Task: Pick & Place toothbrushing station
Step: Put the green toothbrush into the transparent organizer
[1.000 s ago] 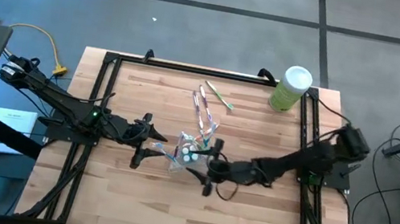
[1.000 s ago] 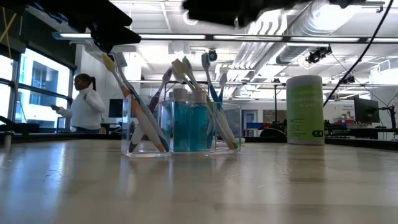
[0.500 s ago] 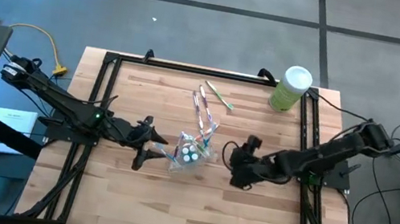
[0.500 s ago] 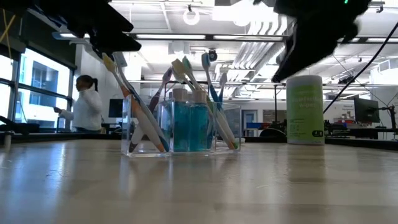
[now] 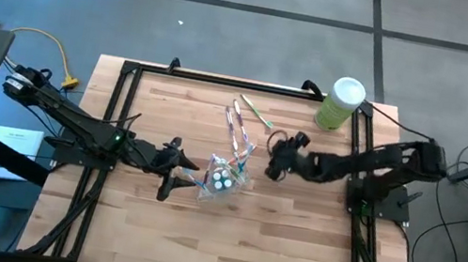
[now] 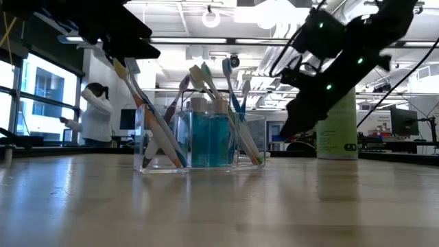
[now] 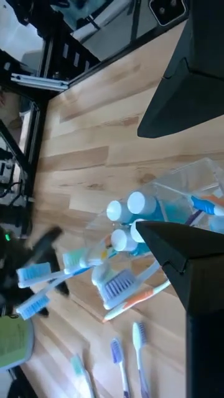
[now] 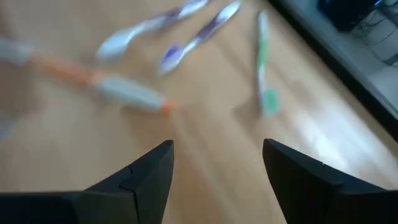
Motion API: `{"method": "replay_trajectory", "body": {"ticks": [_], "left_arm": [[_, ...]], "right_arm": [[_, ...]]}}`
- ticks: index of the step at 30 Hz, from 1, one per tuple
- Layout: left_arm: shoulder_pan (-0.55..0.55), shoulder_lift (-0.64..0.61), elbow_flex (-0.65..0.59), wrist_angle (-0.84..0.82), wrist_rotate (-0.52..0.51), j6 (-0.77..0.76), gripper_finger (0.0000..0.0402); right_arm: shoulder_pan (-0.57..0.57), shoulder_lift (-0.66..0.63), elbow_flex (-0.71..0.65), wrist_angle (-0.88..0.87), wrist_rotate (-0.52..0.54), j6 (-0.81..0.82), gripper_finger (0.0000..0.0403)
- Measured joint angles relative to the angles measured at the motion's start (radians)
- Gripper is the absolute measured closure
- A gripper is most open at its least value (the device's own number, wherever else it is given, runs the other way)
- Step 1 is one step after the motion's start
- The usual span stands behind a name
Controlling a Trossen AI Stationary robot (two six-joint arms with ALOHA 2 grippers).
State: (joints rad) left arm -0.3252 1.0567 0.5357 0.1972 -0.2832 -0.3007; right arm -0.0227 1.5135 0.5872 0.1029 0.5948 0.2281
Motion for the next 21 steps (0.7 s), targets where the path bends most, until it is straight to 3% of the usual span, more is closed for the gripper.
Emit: {"method": "replay_trajectory", "body": {"ticks": [4, 8, 11, 21], "left_arm": [[-0.006, -0.004, 0.000, 0.047, 0.000, 0.015, 0.0175], [-0.014, -0.006, 0.000, 0.080, 0.000, 0.016, 0.0175], [-0.014, -0.006, 0.000, 0.090, 0.001, 0.015, 0.0175], [-0.014, -0.006, 0.000, 0.098, 0.007, 0.016, 0.0175]], "right_arm": [[-0.129, 0.000, -0.082, 0.254, -0.092, -0.067, 0.0165], [-0.237, 0.000, -0.116, 0.396, -0.237, -0.071, 0.0165], [-0.286, 0.000, -0.118, 0.413, -0.309, -0.070, 0.0165], [-0.354, 0.014, -0.118, 0.430, -0.338, -0.068, 0.0165]]}}
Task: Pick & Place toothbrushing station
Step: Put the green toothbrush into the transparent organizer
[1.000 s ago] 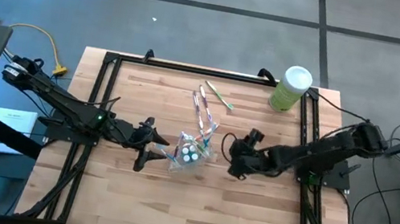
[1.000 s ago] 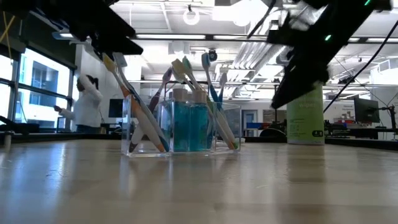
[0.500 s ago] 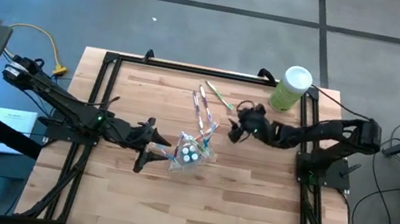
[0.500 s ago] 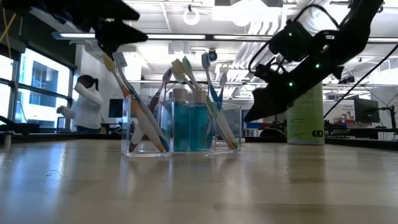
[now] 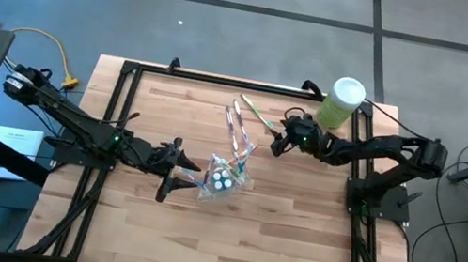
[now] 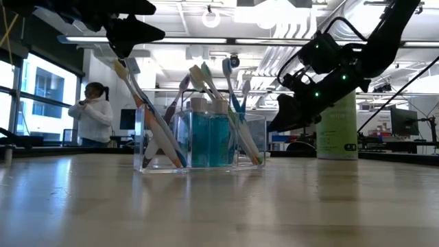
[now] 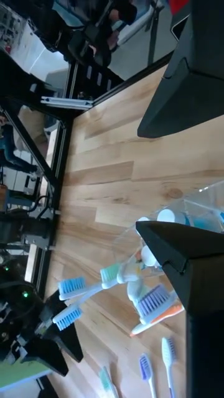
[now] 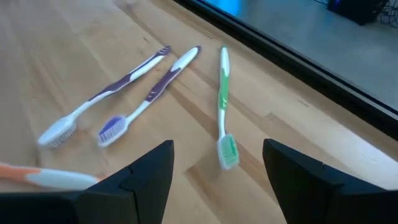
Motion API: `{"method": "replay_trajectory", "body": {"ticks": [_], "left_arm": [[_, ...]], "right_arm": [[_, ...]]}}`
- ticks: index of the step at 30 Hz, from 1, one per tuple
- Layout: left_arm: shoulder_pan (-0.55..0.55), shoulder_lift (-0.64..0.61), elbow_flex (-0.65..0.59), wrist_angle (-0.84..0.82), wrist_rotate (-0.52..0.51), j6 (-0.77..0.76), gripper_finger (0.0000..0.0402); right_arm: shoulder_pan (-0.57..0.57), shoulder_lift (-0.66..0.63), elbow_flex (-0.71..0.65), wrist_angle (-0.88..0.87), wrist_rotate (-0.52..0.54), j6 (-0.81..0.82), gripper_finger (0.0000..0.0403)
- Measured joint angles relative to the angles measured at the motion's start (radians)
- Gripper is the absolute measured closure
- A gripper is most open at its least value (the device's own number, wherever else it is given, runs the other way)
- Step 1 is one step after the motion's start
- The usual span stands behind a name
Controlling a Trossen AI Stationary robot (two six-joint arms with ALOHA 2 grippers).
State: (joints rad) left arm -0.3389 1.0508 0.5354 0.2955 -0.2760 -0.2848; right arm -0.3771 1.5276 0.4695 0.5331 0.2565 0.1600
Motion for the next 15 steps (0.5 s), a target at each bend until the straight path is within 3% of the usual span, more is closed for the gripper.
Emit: {"method": "replay_trajectory", "body": {"ticks": [10, 15], "left_arm": [[0.000, 0.000, 0.000, 0.001, 0.000, 0.000, 0.0175], [0.000, 0.000, 0.000, 0.002, 0.000, 0.000, 0.0175]], "right_arm": [[-0.012, 0.191, 0.004, 0.238, 0.044, -0.035, 0.0165], [-0.012, 0.267, 0.026, 0.265, 0.057, -0.056, 0.0165]]}}
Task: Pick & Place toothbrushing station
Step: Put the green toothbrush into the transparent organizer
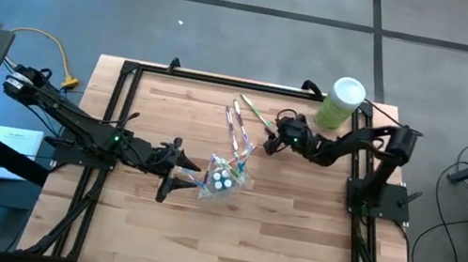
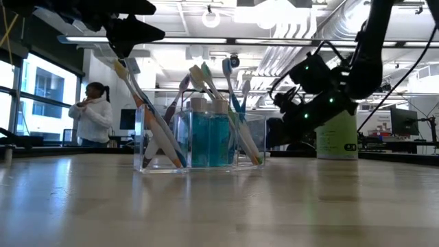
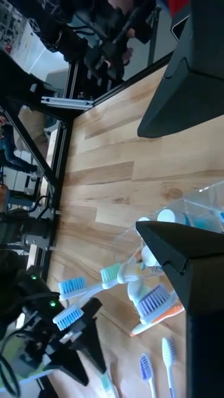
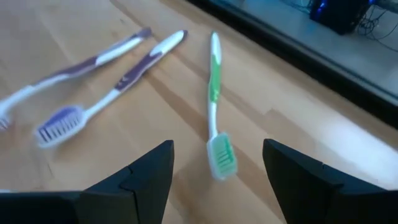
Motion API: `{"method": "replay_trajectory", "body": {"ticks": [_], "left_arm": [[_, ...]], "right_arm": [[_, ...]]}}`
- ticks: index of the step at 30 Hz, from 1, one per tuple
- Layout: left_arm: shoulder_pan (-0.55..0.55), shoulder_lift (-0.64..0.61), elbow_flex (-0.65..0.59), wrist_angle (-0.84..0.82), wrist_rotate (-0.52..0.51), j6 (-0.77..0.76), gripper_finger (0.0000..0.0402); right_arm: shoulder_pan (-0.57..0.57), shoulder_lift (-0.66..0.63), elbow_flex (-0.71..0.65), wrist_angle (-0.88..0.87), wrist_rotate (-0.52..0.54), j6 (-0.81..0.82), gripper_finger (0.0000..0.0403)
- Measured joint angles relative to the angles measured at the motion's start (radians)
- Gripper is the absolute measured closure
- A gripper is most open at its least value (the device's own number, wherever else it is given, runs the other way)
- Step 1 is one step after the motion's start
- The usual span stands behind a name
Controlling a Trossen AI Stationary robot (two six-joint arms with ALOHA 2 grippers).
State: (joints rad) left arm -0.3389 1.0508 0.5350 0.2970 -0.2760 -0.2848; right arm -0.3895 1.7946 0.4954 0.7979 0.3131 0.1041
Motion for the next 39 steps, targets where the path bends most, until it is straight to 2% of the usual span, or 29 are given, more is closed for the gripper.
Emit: {"method": "replay_trajectory", "body": {"ticks": [7, 21, 26, 32, 39], "left_arm": [[0.001, 0.000, 0.000, 0.000, 0.000, 0.000, 0.0175], [0.003, 0.000, 0.000, 0.000, 0.000, -0.001, 0.0175], [0.003, 0.000, 0.000, 0.000, 0.000, -0.002, 0.0175], [0.003, 0.000, 0.000, 0.000, 0.000, -0.005, 0.0175], [0.003, 0.000, 0.000, 0.000, -0.001, -0.005, 0.0175]], "right_arm": [[0.000, 0.074, 0.045, 0.000, 0.013, -0.004, 0.0165], [0.003, 0.076, 0.070, -0.003, 0.019, 0.016, 0.0165], [-0.029, 0.076, 0.071, -0.025, -0.076, 0.113, 0.0165], [-0.079, 0.076, 0.076, -0.061, -0.141, 0.199, 0.0165], [-0.077, 0.076, 0.076, -0.054, -0.162, 0.214, 0.0165]]}}
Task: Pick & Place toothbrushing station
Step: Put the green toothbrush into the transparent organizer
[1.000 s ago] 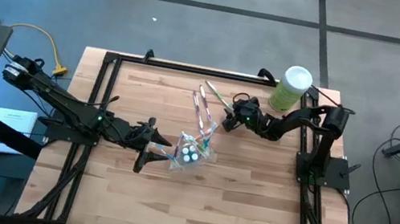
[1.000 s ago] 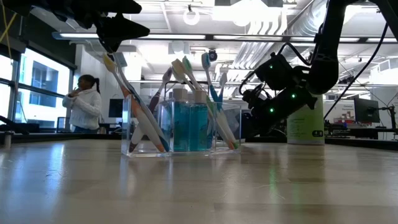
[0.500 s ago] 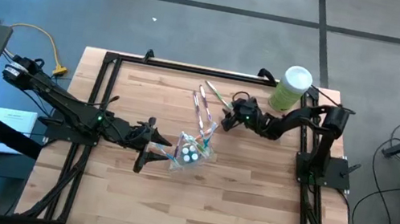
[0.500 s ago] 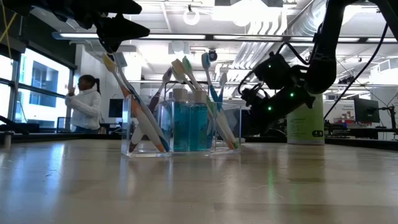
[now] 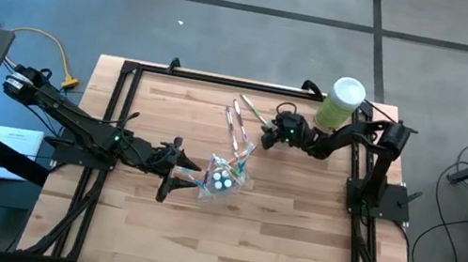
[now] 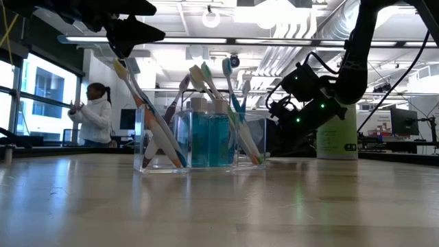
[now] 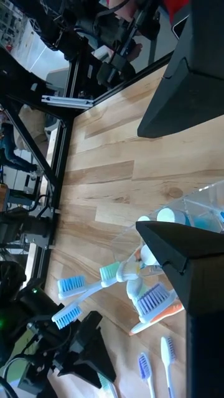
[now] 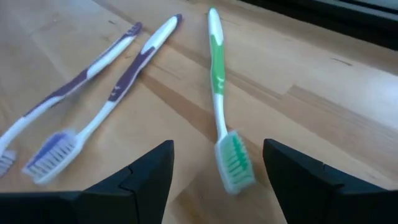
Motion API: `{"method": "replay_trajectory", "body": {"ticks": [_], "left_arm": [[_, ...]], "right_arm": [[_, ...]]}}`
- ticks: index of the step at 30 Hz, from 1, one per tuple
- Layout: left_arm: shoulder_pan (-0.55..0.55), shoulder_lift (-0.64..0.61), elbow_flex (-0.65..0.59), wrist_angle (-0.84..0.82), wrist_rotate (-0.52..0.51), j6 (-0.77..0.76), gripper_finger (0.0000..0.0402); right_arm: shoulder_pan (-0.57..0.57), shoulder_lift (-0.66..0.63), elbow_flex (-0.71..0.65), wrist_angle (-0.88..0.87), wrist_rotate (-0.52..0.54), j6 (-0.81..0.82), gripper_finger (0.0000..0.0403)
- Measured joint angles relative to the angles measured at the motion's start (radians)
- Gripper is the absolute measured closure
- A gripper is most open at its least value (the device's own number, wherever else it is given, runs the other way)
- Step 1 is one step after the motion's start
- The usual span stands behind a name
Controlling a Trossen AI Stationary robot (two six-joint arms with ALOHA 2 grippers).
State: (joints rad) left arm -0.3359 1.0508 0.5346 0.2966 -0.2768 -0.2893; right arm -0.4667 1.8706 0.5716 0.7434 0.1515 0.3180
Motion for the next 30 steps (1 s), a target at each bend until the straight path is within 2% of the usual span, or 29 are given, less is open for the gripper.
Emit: {"method": "replay_trajectory", "body": {"ticks": [5, 9, 13, 20, 30], "left_arm": [[0.000, 0.000, 0.000, 0.000, 0.000, 0.000, 0.0175], [0.000, 0.000, 0.000, 0.000, 0.000, 0.000, 0.0175], [0.000, 0.000, 0.000, 0.000, 0.000, 0.000, 0.0175], [0.000, 0.000, 0.000, -0.004, 0.000, 0.001, 0.0175], [0.000, 0.000, 0.000, -0.005, 0.000, 0.001, 0.0175]], "right_arm": [[0.000, 0.000, 0.000, 0.006, -0.001, 0.000, 0.0169], [0.000, 0.000, 0.000, -0.002, 0.023, -0.005, 0.0198], [-0.001, 0.000, 0.000, -0.013, 0.061, -0.007, 0.0256], [0.000, 0.000, 0.001, -0.011, 0.059, -0.040, 0.0387], [0.015, -0.001, 0.002, -0.032, 0.058, -0.061, 0.0399]]}}
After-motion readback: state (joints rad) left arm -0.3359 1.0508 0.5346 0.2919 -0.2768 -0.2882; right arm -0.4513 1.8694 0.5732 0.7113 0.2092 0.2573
